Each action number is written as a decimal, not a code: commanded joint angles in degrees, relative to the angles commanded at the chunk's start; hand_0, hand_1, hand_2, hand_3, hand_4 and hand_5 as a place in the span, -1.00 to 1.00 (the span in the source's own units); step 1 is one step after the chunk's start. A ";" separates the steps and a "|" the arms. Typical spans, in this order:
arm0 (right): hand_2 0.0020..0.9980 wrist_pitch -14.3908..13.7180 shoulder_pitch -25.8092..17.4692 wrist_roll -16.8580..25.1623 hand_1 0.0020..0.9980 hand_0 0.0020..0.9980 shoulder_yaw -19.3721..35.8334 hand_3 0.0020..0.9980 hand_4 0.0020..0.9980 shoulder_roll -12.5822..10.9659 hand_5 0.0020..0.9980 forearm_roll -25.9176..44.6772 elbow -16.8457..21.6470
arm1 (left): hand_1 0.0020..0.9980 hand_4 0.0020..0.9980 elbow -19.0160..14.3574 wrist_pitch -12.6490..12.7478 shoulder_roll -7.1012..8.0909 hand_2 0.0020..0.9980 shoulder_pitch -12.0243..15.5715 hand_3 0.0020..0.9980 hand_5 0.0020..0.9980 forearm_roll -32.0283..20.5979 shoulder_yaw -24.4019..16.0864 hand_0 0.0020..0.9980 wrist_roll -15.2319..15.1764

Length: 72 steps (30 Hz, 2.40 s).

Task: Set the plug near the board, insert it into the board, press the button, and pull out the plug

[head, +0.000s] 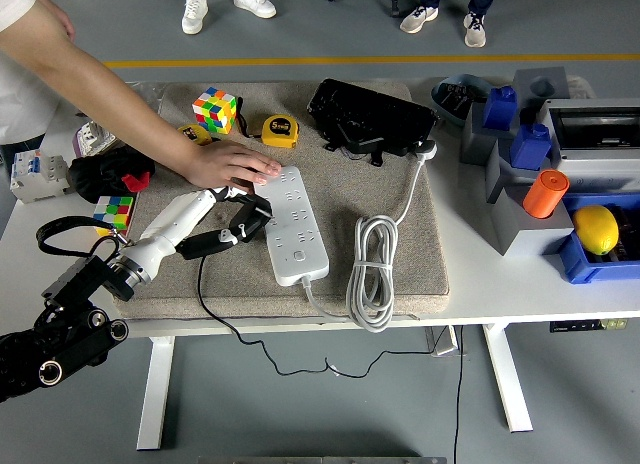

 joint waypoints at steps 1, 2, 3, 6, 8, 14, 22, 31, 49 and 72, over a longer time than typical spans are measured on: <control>0.34 0.00 0.04 0.00 0.39 0.40 0.01 0.14 1.00 0.01 -0.01 0.00 0.01 | 0.53 0.62 0.37 0.02 -0.10 0.51 -0.12 0.52 0.92 -0.03 0.03 0.48 0.20; 0.34 0.01 0.10 0.00 0.39 0.40 0.02 0.14 1.00 0.00 -0.01 -0.01 0.02 | 0.53 0.62 0.70 0.08 -0.20 0.51 -0.27 0.52 0.92 -0.15 0.07 0.48 0.26; 0.34 0.01 0.13 0.00 0.39 0.40 0.05 0.14 1.00 0.01 -0.01 -0.02 0.04 | 0.53 0.62 0.95 0.14 -0.30 0.51 -0.38 0.52 0.92 -0.23 0.10 0.48 0.25; 0.34 0.00 0.11 0.00 0.39 0.40 0.29 0.14 1.00 0.08 -0.01 -0.10 0.13 | 0.53 0.62 1.79 0.23 -0.60 0.51 -0.89 0.51 0.92 -0.49 0.47 0.48 0.47; 0.34 0.00 0.12 0.00 0.39 0.40 0.40 0.14 1.00 0.10 -0.01 -0.17 0.20 | 0.53 0.62 2.15 0.13 -0.76 0.51 -1.14 0.51 0.92 -0.57 0.84 0.48 0.80; 0.34 0.00 0.09 0.05 0.39 0.40 0.68 0.14 1.00 0.11 -0.01 -0.26 0.31 | 0.52 0.63 1.84 -0.06 -1.02 0.50 -1.29 0.51 0.92 -0.37 1.83 0.47 1.32; 0.34 0.00 0.10 0.10 0.39 0.40 0.83 0.14 1.00 0.17 -0.01 -0.32 0.38 | 0.51 0.63 0.25 0.11 -0.99 0.49 -1.15 0.50 0.91 -0.25 1.97 0.46 1.00; 0.34 0.00 0.11 0.11 0.39 0.40 1.10 0.14 1.00 0.26 -0.01 -0.46 0.53 | 0.51 0.65 -0.17 0.10 -1.28 0.49 -1.46 0.50 0.91 -0.01 2.75 0.45 1.31; 0.34 0.09 0.10 0.18 0.39 0.40 1.21 0.14 1.00 0.29 -0.01 -0.38 0.52 | 0.49 0.66 -1.05 -0.18 -2.64 0.48 -3.97 0.49 0.90 1.18 4.91 0.44 2.49; 0.34 0.11 0.17 0.24 0.39 0.40 1.30 0.14 1.00 0.42 -0.01 -0.32 0.45 | 0.48 0.69 -0.84 -0.87 -3.39 0.47 -4.86 0.48 0.92 1.10 6.60 0.43 3.65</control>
